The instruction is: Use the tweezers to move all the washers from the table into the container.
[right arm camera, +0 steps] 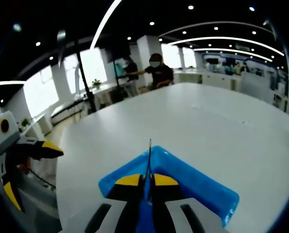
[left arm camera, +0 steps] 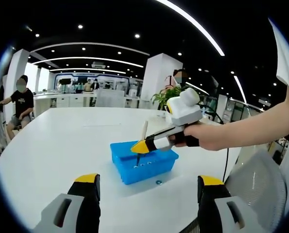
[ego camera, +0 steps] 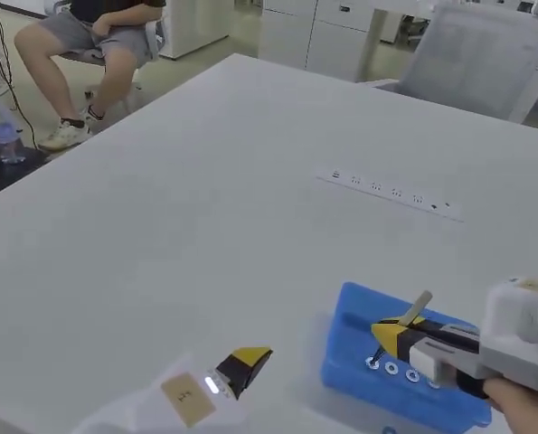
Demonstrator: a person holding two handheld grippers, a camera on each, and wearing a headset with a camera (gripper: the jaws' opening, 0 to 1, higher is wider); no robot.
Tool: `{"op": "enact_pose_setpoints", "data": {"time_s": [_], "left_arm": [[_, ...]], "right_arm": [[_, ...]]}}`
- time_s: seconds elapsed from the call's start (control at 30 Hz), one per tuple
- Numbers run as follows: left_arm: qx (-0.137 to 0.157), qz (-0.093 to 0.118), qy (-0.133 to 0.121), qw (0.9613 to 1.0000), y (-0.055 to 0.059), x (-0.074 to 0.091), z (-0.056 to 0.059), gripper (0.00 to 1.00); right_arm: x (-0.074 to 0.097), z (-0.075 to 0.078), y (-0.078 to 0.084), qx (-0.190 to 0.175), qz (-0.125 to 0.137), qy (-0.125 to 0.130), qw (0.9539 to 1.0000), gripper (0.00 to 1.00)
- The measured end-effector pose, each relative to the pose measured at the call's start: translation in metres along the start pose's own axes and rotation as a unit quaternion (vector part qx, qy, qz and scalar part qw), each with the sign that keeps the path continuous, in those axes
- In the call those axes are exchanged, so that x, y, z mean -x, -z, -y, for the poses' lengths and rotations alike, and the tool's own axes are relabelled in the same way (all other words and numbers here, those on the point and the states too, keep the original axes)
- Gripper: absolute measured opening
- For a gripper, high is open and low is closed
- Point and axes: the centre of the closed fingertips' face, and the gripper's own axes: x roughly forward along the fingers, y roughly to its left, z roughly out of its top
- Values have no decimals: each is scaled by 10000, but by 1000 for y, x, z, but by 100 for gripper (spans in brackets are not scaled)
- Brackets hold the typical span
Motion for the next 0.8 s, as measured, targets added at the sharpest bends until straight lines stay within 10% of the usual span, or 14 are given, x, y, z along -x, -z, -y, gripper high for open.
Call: {"op": "enact_pose_setpoints", "data": {"time_s": [0.3, 0.47, 0.8], "left_arm": [[-20, -37, 10, 10000, 2, 0, 0, 83], [-23, -45, 9, 10000, 2, 0, 0, 83], [-51, -78, 33, 10000, 3, 0, 1, 82]], "right_arm": [[28, -21, -25, -11, 483, -72, 9988, 4], [47, -46, -32, -127, 841, -510, 9951, 4], [53, -47, 24, -263, 396, -402, 9981, 4]]}}
